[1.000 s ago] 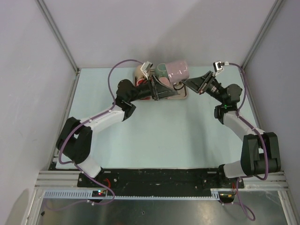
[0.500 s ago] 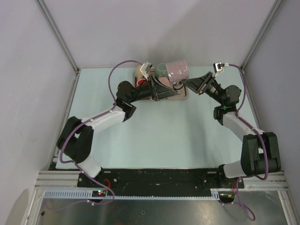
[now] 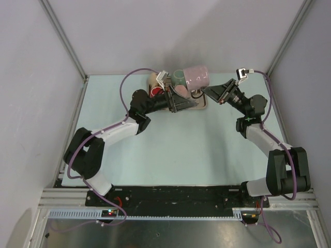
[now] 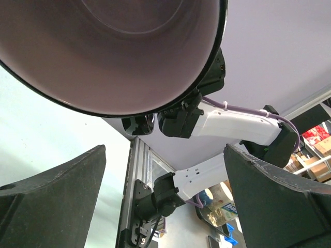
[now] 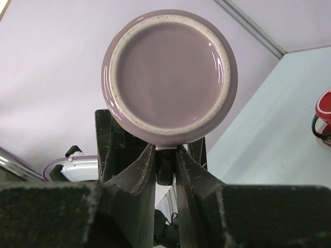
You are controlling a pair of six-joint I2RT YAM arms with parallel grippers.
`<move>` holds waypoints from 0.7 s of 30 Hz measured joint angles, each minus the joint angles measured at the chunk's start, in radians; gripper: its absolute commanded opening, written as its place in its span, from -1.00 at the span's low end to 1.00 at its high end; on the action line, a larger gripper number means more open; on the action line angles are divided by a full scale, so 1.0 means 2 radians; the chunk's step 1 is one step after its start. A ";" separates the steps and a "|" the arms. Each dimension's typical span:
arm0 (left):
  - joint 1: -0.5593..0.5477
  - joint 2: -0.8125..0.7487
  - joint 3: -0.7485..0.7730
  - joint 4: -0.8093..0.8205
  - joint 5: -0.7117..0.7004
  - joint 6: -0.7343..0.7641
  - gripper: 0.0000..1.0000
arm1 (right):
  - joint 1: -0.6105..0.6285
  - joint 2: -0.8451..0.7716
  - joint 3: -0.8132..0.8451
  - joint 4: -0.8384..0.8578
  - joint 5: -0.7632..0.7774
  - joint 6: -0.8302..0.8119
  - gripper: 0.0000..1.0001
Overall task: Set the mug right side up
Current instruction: Turn over the cup on the tray.
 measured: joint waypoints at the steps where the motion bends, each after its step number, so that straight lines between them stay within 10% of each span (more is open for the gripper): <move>1: 0.000 0.001 0.000 0.000 0.000 0.000 0.99 | 0.001 0.000 0.000 -0.001 0.000 -0.001 -1.00; 21: 0.014 -0.001 -0.003 -0.013 -0.002 0.004 0.40 | 0.033 0.000 -0.010 -0.014 -0.005 -0.046 -1.00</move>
